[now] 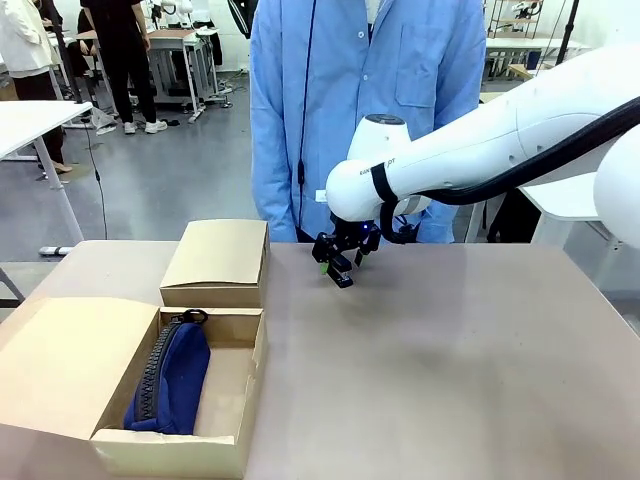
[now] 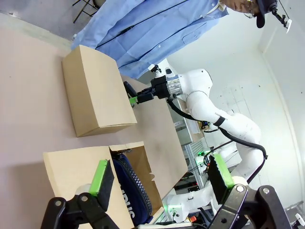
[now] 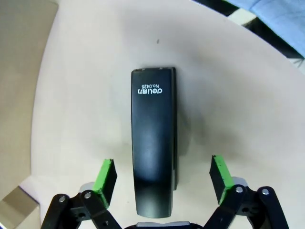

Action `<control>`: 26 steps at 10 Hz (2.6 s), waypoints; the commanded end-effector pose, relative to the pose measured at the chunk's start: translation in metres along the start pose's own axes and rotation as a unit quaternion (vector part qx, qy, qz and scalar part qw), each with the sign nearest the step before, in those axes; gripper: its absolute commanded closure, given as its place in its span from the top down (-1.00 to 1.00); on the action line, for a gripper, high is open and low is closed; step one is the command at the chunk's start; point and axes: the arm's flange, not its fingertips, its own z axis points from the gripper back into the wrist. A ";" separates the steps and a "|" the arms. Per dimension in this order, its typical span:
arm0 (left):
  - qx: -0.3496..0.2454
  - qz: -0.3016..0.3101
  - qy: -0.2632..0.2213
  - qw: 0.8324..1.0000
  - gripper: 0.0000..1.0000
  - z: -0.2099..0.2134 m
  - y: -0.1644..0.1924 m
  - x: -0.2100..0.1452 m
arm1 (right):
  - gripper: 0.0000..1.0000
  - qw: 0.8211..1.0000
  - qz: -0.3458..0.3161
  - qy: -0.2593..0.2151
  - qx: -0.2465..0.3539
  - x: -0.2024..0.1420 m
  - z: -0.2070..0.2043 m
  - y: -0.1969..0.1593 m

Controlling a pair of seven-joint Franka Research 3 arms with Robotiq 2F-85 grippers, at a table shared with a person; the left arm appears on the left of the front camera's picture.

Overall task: Place items inside the box.
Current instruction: Pick up a Pencil pouch or Stapler and place it inside the Mailer Box closest to the robot.

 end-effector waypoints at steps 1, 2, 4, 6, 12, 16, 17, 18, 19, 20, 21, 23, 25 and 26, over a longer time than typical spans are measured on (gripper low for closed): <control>-0.010 -0.010 -0.010 1.000 1.00 -0.001 -0.001 0.000 | -0.16 1.000 0.008 0.007 -0.010 0.003 0.005 0.004; -0.010 -0.010 -0.010 1.000 1.00 -0.001 -0.001 0.000 | -0.95 1.000 0.007 0.006 -0.016 0.002 0.005 0.005; -0.010 -0.010 -0.010 1.000 1.00 -0.001 -0.001 0.000 | -1.00 1.000 0.017 0.005 -0.015 0.001 0.005 0.008; -0.010 -0.010 -0.010 1.000 1.00 -0.001 -0.001 0.000 | -0.88 1.000 0.024 0.011 -0.012 0.001 0.005 0.008; -0.010 -0.010 -0.010 1.000 1.00 -0.001 -0.001 0.000 | -1.00 1.000 0.029 0.002 0.010 -0.013 0.025 0.009; -0.010 -0.010 -0.010 1.000 1.00 -0.001 -0.001 0.000 | -1.00 0.998 -0.004 0.029 0.049 -0.073 0.065 0.047; -0.010 -0.010 -0.010 1.000 1.00 -0.001 -0.001 0.000 | -1.00 0.997 0.016 0.030 0.063 -0.111 0.083 0.075; -0.010 -0.010 -0.010 1.000 1.00 -0.001 -0.001 0.000 | -1.00 0.999 0.010 0.014 0.039 -0.143 0.093 0.094; -0.010 -0.010 -0.010 1.000 1.00 -0.001 -0.001 0.000 | -1.00 1.000 0.004 0.015 0.025 -0.163 0.096 0.103; -0.010 -0.010 -0.010 1.000 1.00 -0.001 -0.001 0.000 | -1.00 0.999 0.006 0.031 0.017 -0.177 0.096 0.108; -0.010 -0.010 -0.010 1.000 1.00 -0.001 -0.001 0.000 | -1.00 0.999 0.002 0.030 0.025 -0.176 0.096 0.102; -0.010 -0.010 -0.010 1.000 1.00 -0.001 -0.001 0.000 | -1.00 0.999 0.023 0.038 0.025 -0.162 0.093 0.113; -0.010 -0.010 -0.010 1.000 1.00 -0.001 -0.001 0.000 | -1.00 0.999 0.023 0.038 0.025 -0.162 0.093 0.113; -0.010 -0.010 -0.010 1.000 1.00 -0.001 -0.001 0.000 | -1.00 0.999 0.023 0.038 0.025 -0.162 0.093 0.113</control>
